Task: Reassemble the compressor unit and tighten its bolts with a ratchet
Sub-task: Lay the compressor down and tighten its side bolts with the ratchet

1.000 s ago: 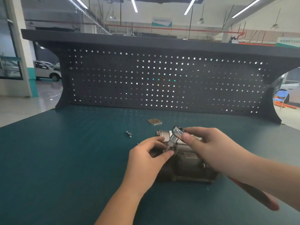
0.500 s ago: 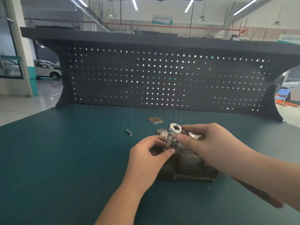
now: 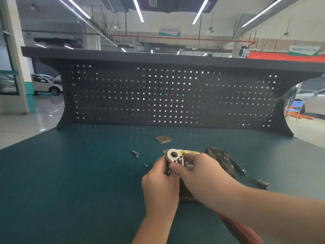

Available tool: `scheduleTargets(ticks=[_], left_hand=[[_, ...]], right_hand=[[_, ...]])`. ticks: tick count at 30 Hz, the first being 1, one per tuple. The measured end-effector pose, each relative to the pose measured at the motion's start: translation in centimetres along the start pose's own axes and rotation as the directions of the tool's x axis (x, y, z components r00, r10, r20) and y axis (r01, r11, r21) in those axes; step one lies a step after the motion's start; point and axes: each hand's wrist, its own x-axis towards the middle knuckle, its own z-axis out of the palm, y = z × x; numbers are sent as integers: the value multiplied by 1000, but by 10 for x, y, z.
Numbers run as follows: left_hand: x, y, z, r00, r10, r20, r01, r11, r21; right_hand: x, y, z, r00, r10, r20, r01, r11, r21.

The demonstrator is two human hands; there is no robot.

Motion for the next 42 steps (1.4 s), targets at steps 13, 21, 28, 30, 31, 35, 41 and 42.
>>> scheduleTargets(ticks=[13, 21, 28, 30, 31, 35, 41, 42], left_hand=[[10, -12, -5, 998, 0, 67, 6, 996, -85], [13, -9, -10, 994, 33, 103, -25, 996, -86], [15, -11, -8, 997, 5, 77, 5, 991, -131], [12, -13, -7, 996, 17, 89, -8, 994, -108], [11, -13, -6, 995, 26, 96, -17, 996, -89], [12, -13, -5, 996, 30, 80, -25, 998, -56], [15, -16, -3, 989, 99, 110, -101, 995, 10], [16, -16, -3, 991, 93, 97, -93, 996, -4]], right_hand=[[31, 0, -37, 925, -248, 289, 374, 733, -568], [42, -6, -40, 891, -222, 396, 430, 692, -580], [50, -7, -44, 881, -304, 362, 472, 530, -704], [39, -3, -29, 932, -180, 314, 343, 718, -605], [34, -2, -24, 941, -136, 310, 296, 776, -558], [36, -2, -17, 934, -176, 310, 323, 786, -528], [66, -7, -67, 800, -242, 548, 583, 529, -617], [67, -8, -68, 798, -263, 542, 590, 526, -613]])
